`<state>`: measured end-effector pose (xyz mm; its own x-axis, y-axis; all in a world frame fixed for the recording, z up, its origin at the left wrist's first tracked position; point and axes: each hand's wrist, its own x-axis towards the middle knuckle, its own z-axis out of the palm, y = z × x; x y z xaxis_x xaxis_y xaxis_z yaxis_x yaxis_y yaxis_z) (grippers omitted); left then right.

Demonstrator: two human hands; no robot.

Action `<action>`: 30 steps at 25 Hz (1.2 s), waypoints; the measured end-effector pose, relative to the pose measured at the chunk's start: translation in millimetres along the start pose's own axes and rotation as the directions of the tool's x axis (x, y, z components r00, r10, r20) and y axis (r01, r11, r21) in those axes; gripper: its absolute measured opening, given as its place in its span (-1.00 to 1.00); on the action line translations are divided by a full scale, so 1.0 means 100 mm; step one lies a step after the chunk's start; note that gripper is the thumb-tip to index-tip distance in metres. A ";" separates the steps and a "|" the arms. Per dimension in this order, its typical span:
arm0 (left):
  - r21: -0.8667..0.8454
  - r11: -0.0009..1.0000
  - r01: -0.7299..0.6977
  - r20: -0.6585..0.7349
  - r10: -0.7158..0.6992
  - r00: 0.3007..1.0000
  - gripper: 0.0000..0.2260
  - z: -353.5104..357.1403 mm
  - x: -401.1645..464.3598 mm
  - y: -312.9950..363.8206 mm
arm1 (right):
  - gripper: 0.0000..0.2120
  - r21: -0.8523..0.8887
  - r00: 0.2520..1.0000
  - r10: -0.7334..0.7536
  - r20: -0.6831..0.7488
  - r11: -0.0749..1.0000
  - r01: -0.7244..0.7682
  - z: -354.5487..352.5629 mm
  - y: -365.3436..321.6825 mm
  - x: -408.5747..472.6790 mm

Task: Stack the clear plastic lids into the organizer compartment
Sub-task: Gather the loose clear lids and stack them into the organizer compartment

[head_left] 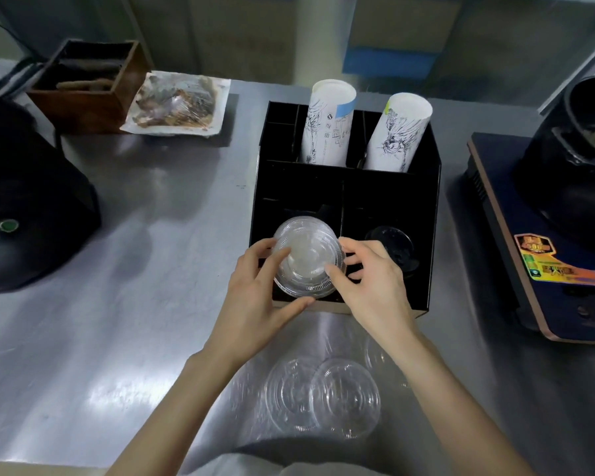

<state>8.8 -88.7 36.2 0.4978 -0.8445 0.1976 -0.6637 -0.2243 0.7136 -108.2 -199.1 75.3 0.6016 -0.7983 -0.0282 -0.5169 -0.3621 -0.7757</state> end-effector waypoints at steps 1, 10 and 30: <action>0.006 1.000 0.004 0.001 -0.004 1.000 -0.35 0.01 0.05 -0.01 | -0.61 0.000 1.000 -0.001 0.006 1.000 0.001 0.00 0.00 0.04; 0.129 0.992 0.008 0.009 -0.009 1.000 -0.39 0.10 0.31 -0.15 | -0.59 -0.052 1.000 0.010 0.027 0.999 -0.008 0.11 0.07 0.34; 0.362 0.930 -0.066 0.158 0.009 0.987 -0.47 0.07 0.38 -0.19 | -0.58 -0.300 0.982 -0.117 0.148 0.941 0.157 0.15 0.11 0.30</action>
<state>36.2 -120.5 25.6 0.3974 -0.9128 0.0947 -0.8523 -0.3289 0.4067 -86.3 -220.0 56.1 0.7414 -0.6704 -0.0304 -0.5746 -0.6106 -0.5450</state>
